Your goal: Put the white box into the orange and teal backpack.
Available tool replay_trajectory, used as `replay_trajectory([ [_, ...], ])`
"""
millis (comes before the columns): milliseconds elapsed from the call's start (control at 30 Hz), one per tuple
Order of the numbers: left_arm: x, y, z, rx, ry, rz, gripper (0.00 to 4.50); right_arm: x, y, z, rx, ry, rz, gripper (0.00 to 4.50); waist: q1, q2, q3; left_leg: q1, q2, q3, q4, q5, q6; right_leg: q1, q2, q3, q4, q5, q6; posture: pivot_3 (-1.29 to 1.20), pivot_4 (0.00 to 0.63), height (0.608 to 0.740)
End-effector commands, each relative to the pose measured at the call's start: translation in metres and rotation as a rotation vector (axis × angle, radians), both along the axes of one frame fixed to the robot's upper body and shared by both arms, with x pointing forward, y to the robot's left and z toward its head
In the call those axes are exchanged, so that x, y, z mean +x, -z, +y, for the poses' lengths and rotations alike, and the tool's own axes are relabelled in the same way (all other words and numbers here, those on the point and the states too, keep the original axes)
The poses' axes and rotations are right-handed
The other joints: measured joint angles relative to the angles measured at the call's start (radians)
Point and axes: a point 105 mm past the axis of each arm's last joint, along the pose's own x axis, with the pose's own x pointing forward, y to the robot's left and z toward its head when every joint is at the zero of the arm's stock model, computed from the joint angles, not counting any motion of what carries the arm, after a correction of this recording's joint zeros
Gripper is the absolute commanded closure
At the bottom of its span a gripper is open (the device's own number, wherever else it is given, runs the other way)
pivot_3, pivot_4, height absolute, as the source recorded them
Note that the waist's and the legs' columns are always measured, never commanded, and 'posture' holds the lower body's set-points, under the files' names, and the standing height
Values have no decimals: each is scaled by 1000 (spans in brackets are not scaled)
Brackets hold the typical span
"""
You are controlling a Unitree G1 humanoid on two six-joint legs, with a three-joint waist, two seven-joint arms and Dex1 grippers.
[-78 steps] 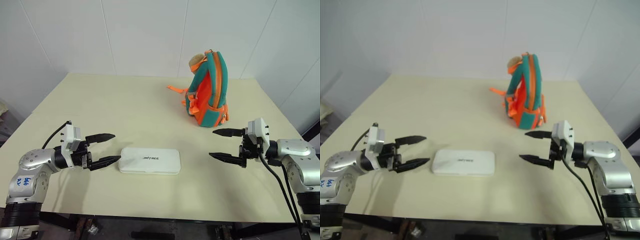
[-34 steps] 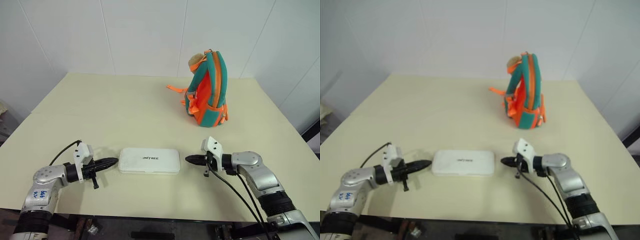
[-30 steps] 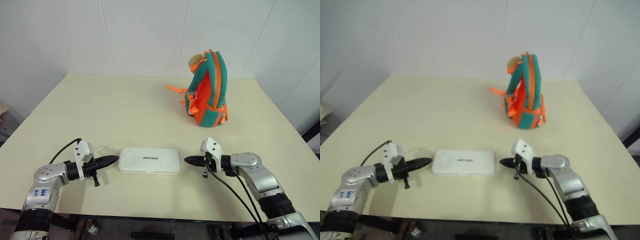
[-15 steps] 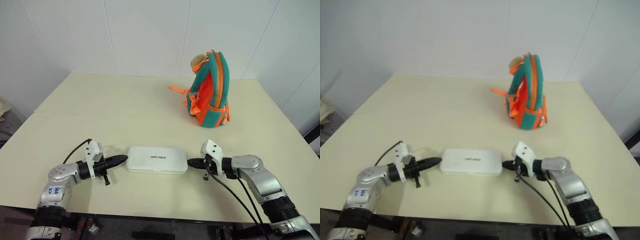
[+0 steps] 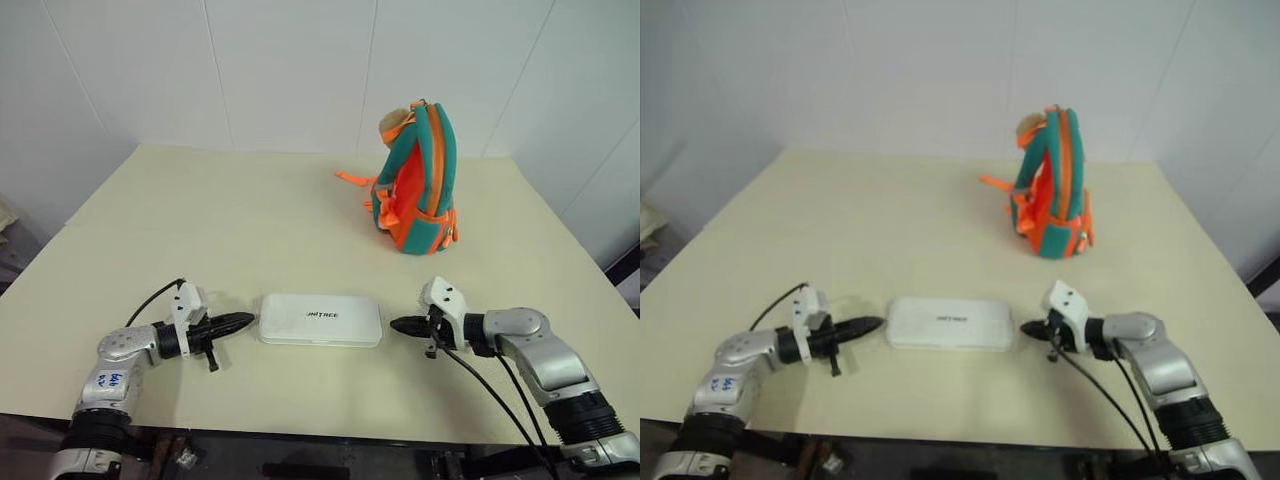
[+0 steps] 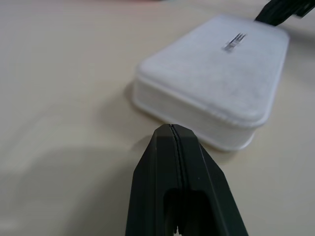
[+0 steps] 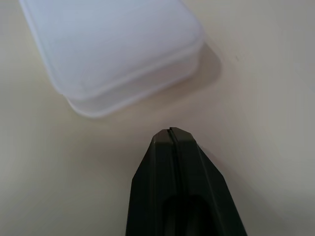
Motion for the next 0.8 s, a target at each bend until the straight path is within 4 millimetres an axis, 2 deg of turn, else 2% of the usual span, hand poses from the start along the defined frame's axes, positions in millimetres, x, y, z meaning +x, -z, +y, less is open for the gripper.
replay_trajectory([
  [33,3,-27,12,-69,-22,-10,4315,3,-29,-10,79,40,7,3569,0,0,0,0,0,0,0,0,0,0,0,0,0,0,0,0,150,740],
  [133,0,-33,11,-157,2,106,3641,4,-37,-9,118,60,40,2611,-2,0,0,0,0,0,-1,0,0,0,0,0,0,0,0,0,150,740],
  [200,-5,-34,9,-217,28,225,3015,1,-39,-8,114,58,70,1906,-4,0,0,0,0,0,-1,0,0,0,0,0,0,0,0,0,150,740],
  [267,2,-33,14,-295,-21,389,2325,-1,-43,-4,182,78,165,1194,-4,0,0,0,0,0,-2,0,0,0,0,0,0,-1,0,0,150,740],
  [400,15,-36,17,-390,-82,515,1077,-5,-54,1,294,119,323,0,-2,0,0,-1,0,-1,-1,0,0,-1,1,0,1,-1,0,0,150,740],
  [500,18,-29,12,-403,-88,613,122,-1,-62,6,339,160,375,0,-2,0,0,-1,0,-1,-1,0,0,-1,1,0,1,-1,0,0,150,740],
  [533,17,-27,9,-416,-74,661,20,0,-64,8,355,174,394,0,-4,0,0,-1,0,-1,-1,0,0,-1,1,0,1,-1,0,0,150,740],
  [700,18,-16,-7,-448,-62,804,20,2,-67,21,419,200,458,0,-3,0,0,-1,0,-1,-4,1,-1,-3,1,-1,1,-2,-1,0,150,740],
  [800,11,-10,-17,-414,-15,869,20,0,-63,26,396,208,478,0,1,0,0,-2,0,-1,-4,1,-1,-4,1,-1,1,-2,-1,0,150,740],
])
